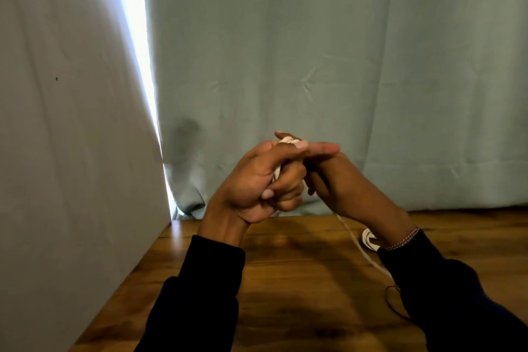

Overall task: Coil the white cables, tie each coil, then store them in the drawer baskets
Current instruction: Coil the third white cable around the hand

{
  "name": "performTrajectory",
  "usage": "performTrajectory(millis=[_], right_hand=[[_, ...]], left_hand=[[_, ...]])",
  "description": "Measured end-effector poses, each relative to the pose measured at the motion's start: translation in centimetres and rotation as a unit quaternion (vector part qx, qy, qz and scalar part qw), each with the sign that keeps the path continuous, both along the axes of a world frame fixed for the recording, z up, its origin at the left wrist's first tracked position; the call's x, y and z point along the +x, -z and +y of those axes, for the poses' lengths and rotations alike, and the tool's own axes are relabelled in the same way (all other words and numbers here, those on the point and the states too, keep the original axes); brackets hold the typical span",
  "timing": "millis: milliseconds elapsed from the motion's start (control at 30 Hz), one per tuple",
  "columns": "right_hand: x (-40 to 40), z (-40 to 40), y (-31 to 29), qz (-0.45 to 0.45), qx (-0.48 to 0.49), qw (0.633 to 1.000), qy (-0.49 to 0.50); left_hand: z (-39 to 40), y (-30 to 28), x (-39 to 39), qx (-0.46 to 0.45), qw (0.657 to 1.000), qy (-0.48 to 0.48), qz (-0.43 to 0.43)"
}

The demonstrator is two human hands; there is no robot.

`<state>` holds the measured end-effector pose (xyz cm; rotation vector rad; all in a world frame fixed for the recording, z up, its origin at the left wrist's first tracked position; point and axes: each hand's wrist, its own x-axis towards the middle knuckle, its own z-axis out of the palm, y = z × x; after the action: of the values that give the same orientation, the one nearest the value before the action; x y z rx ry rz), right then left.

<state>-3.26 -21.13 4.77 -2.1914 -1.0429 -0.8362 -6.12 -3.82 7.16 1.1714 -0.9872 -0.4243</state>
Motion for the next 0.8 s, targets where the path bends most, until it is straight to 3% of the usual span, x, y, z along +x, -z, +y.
performTrajectory(millis=[133, 267, 400, 533, 700, 800], right_hand=[[-1.8, 1.4, -0.1, 0.1, -0.075, 0.992, -0.017], [-4.2, 2.0, -0.9, 0.243, -0.14, 0.96, -0.026], [-6.2, 2.1, -1.2, 0.282, -0.268, 0.921, -0.01], [-7.5, 1.5, -1.8, 0.165, -0.312, 0.933, 0.061], [-9.4, 0.1, -3.1, -0.051, -0.17, 0.976, 0.129], [-9.4, -0.7, -3.6, -0.115, -0.125, 0.98, 0.108]], left_hand=[[-0.2, -0.3, 0.3, -0.082, 0.995, -0.05, 0.033], [-0.3, -0.5, 0.6, -0.141, 0.98, -0.126, 0.058], [-0.2, -0.3, 1.1, -0.139, 0.959, -0.246, 0.035], [-0.1, 0.0, 1.1, -0.106, 0.945, -0.31, -0.001], [-0.5, 0.1, 0.3, -0.075, 0.955, -0.284, -0.034], [-0.8, 0.5, 0.5, -0.042, 0.962, -0.267, -0.041]])
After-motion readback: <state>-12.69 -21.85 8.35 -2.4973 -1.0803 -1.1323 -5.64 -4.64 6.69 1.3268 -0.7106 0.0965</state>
